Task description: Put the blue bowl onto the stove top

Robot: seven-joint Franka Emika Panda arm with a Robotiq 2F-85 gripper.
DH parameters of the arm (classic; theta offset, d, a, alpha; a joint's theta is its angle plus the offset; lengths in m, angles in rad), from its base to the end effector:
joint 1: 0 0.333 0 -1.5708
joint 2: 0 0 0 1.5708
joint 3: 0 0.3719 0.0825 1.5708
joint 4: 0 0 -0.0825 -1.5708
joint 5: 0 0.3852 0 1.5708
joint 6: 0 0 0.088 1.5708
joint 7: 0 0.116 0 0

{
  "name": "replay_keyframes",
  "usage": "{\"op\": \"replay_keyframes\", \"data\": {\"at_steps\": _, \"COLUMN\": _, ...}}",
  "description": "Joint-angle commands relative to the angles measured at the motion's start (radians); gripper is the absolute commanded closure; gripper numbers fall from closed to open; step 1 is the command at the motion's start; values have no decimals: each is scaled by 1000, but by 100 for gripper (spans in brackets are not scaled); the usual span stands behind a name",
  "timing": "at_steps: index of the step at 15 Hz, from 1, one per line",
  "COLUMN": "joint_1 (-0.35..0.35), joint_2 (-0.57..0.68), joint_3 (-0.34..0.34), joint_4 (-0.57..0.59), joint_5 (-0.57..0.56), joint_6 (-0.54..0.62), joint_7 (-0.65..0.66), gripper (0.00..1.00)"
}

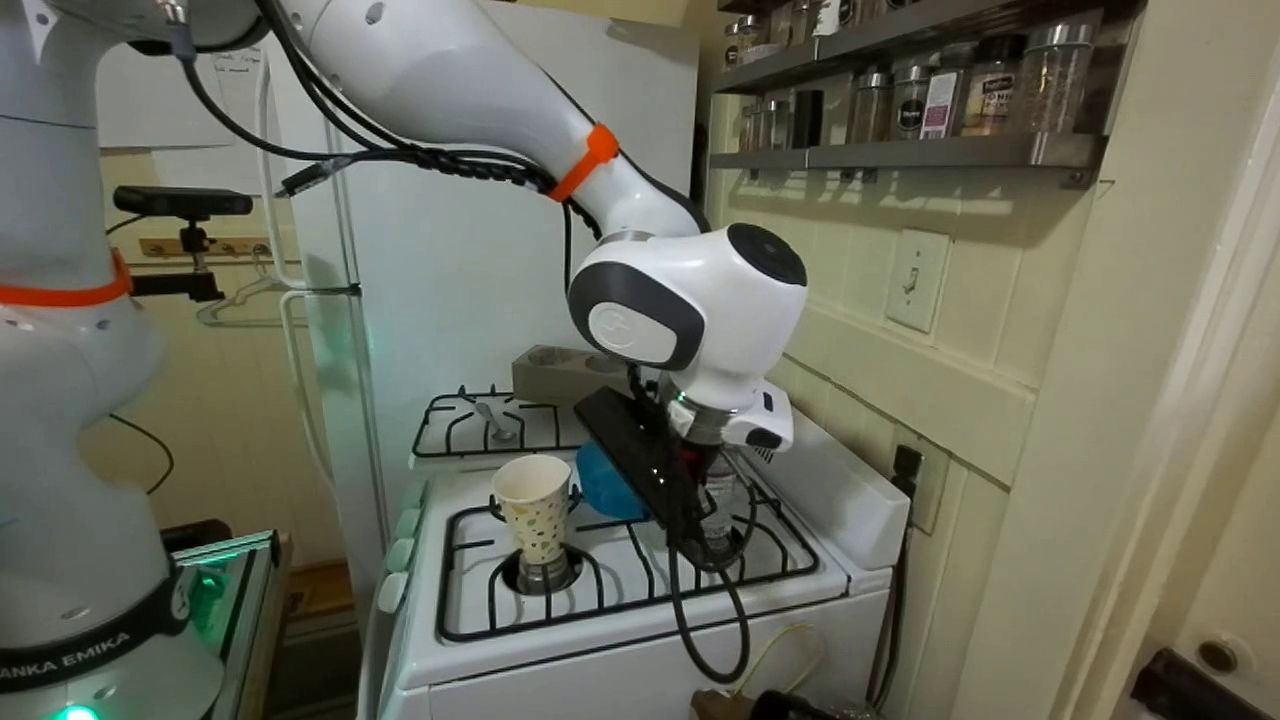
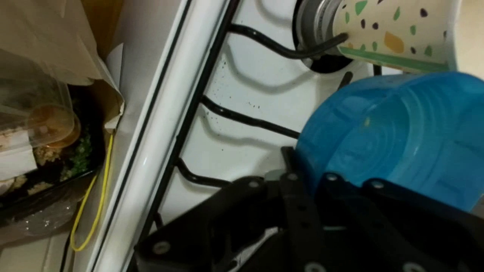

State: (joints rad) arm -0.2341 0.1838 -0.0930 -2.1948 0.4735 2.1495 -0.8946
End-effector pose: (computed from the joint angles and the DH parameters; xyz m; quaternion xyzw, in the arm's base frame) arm 0.5170 -0.1510 0.3330 -0.9707 -0.1268 -0.0090 0.2039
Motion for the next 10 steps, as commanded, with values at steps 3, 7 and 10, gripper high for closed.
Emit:
{"op": "replay_keyframes", "data": {"at_steps": 3, "joint_1": 58, "joint_2": -37, "joint_3": 5, "joint_4": -94, "joint_5": -92, "joint_6": 106, "joint_7": 198, "gripper": 99}}
{"op": "replay_keyframes", "data": {"at_steps": 7, "joint_1": 74, "joint_2": -35, "joint_3": 12, "joint_4": -117, "joint_5": -128, "joint_6": 201, "joint_7": 313, "gripper": 99}}
{"op": "replay_keyframes", "data": {"at_steps": 10, "joint_1": 75, "joint_2": -38, "joint_3": 11, "joint_4": -129, "joint_5": -163, "joint_6": 250, "joint_7": 385, "gripper": 99}}
